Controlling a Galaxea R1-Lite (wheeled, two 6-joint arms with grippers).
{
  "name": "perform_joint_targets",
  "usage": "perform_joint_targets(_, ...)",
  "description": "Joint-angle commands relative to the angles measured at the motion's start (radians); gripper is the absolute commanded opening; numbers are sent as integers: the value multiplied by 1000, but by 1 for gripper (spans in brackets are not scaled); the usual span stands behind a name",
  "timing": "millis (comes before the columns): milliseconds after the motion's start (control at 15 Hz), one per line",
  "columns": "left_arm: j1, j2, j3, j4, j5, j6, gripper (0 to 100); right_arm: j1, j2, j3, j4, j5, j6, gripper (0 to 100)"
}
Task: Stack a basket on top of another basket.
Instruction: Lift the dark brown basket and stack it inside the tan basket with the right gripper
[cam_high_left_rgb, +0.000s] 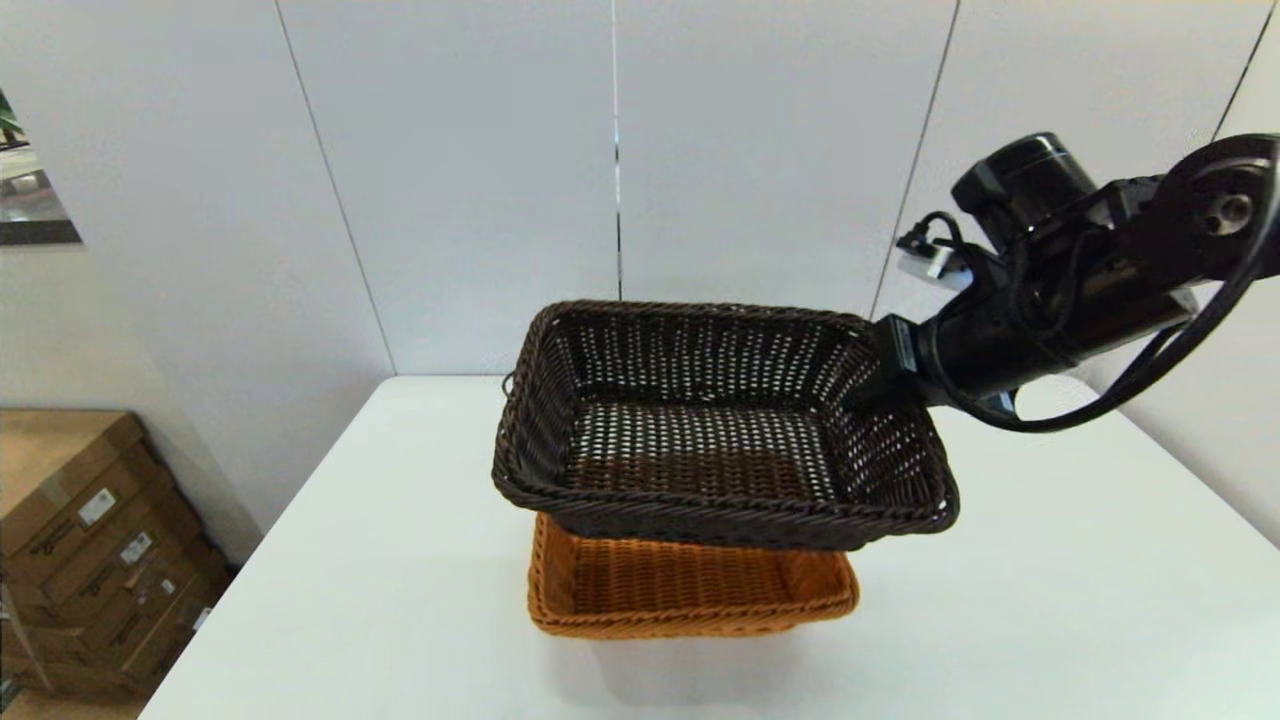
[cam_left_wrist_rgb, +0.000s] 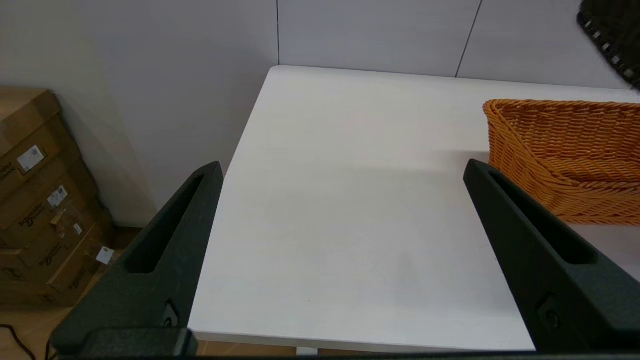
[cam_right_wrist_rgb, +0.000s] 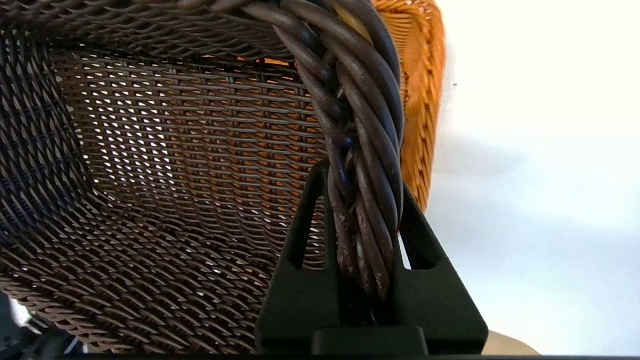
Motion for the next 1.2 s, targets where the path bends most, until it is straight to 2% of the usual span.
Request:
perform_joint_targets(67,0,0,0,0,1,-1,100,10,113,-33,0,1,-4,0)
perform_joint_targets(467,0,0,2,0,1,-1,100,8,205,-56,-1,-1,-23,0)
perform_joint_targets(1200,0,0,2,0,1,-1,100,33,239,-81,-1,4,-15,0)
